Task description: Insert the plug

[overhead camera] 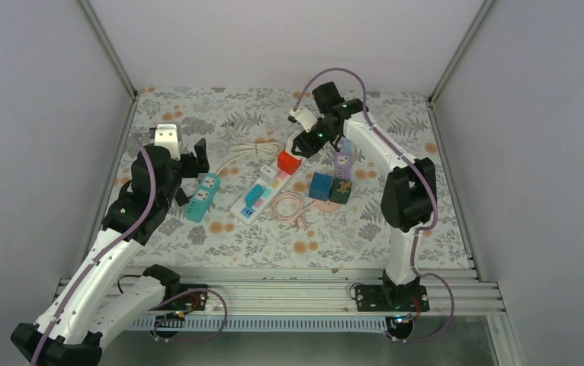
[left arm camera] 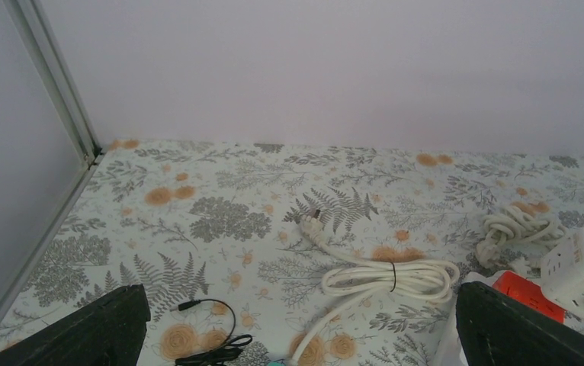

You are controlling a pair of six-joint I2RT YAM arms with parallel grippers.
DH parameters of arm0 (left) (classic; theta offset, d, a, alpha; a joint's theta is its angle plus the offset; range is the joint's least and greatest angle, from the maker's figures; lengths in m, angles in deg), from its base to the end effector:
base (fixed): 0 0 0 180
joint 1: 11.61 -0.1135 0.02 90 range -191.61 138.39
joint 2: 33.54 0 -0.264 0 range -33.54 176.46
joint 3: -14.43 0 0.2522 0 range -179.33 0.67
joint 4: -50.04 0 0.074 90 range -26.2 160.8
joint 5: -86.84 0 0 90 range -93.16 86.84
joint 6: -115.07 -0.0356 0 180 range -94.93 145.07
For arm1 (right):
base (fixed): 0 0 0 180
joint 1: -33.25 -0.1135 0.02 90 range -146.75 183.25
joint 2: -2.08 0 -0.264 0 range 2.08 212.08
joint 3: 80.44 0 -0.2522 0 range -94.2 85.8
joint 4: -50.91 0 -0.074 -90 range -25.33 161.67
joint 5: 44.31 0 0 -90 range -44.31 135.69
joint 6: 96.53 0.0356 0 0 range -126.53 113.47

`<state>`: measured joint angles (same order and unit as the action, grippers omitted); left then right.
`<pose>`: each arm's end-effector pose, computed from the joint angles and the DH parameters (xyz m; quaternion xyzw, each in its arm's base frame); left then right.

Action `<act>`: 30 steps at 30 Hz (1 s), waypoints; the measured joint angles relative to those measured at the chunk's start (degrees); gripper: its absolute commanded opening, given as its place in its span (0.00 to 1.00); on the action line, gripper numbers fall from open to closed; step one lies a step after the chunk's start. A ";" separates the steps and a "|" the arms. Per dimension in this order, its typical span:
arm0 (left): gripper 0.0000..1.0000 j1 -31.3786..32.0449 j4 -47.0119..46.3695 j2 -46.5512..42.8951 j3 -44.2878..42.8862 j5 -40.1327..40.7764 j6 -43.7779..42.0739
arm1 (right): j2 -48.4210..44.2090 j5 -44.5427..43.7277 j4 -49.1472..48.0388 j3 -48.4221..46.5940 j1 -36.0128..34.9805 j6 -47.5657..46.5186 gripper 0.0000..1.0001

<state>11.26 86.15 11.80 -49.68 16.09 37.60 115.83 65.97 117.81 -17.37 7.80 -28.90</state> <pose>0.1667 -0.0576 0.3504 -0.0271 0.8000 -0.0493 0.5974 0.3791 0.1941 0.2728 -0.4251 0.8601 0.1774 0.2191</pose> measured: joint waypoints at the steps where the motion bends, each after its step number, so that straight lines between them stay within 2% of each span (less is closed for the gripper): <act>1: 1.00 0.00 0.00 0.04 0.02 0.00 0.00 | 0.00 0.02 0.20 0.00 0.00 -0.09 0.34; 14: 1.00 0.00 -0.28 0.35 0.07 0.00 -0.04 | 2.58 0.46 -0.42 -1.27 -0.68 -0.26 0.33; 30: 1.00 0.00 -0.81 1.60 0.57 0.00 -0.07 | 0.28 0.52 -1.22 0.98 -0.83 -0.55 0.31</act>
<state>11.26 85.34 13.40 -49.11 16.09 37.54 116.12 66.49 116.59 -16.39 6.96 -29.44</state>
